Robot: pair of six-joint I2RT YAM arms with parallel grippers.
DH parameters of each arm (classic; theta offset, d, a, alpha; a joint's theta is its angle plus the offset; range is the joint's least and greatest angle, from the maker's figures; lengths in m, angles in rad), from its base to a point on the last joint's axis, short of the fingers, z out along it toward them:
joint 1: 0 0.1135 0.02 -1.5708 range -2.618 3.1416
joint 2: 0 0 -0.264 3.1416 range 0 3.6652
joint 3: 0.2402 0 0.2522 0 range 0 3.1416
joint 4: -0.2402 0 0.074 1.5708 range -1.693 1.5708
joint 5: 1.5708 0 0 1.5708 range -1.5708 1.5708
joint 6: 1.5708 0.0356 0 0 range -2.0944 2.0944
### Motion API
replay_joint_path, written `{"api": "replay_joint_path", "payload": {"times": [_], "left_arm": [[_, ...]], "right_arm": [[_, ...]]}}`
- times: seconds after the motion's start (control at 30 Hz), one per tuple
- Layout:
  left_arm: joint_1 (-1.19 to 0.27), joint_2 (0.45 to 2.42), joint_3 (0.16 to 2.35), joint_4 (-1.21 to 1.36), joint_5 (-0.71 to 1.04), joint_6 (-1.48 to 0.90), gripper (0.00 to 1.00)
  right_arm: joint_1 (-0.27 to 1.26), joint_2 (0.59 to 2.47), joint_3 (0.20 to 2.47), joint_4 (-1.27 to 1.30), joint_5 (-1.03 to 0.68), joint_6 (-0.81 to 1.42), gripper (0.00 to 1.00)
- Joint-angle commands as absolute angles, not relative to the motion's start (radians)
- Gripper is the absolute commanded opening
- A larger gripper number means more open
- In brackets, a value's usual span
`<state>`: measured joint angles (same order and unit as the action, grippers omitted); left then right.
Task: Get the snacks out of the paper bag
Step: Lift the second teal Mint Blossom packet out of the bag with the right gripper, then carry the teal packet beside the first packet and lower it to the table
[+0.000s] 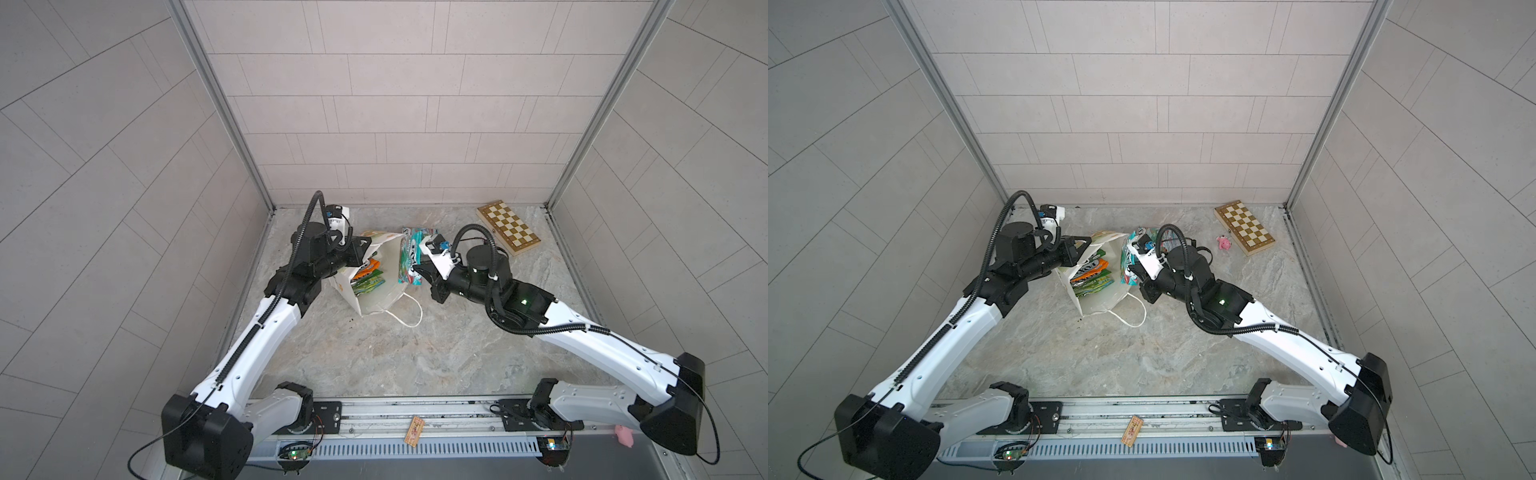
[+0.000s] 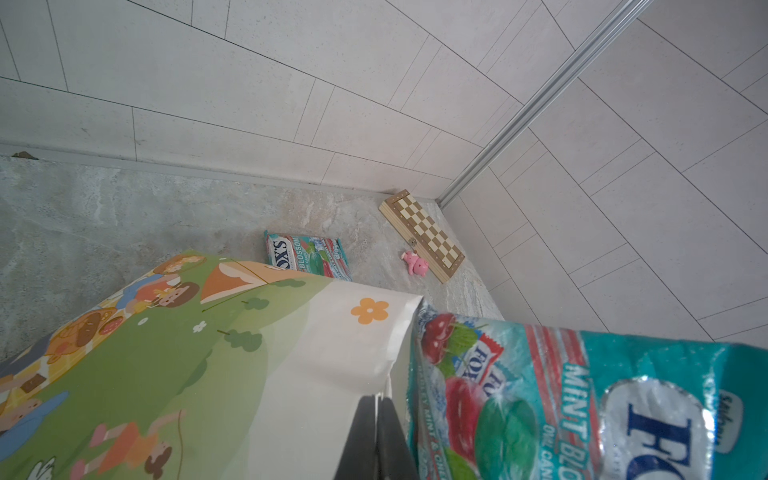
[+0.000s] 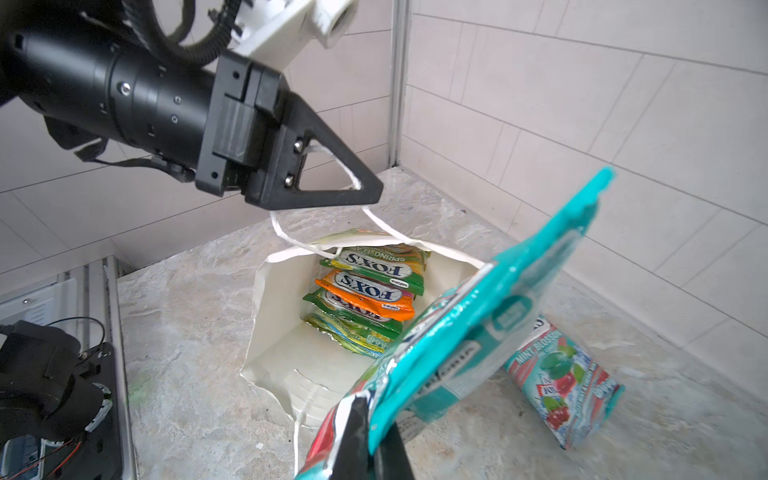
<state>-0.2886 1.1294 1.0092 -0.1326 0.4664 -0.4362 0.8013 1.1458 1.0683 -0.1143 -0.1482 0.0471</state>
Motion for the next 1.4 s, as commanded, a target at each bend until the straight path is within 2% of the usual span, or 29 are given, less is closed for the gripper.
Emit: {"api": "replay_joint_path", "payload": {"times": [0.0,0.27,0.5,0.63,0.83,1.37], "left_arm": [[-0.291,1.126,1.019,-0.141,0.471,-0.416,0.00],[-0.291,1.127,1.020,-0.141,0.478,-0.415,0.00],[-0.291,1.131,1.022,-0.141,0.493,-0.416,0.00],[-0.291,1.130,1.023,-0.141,0.495,-0.415,0.00],[-0.291,1.127,1.024,-0.139,0.506,-0.423,0.00],[-0.291,1.123,1.027,-0.148,0.502,-0.403,0.00]], "right_arm": [[0.773,1.065,1.062,-0.101,-0.059,0.020,0.00],[0.649,1.004,1.051,-0.194,-0.027,0.058,0.00],[0.383,1.063,0.979,-0.133,-0.270,0.163,0.00],[0.288,1.152,0.961,-0.091,-0.339,0.174,0.00],[0.231,1.335,0.999,-0.029,-0.369,0.168,0.00],[0.166,1.796,1.270,0.005,-0.599,0.208,0.00]]}}
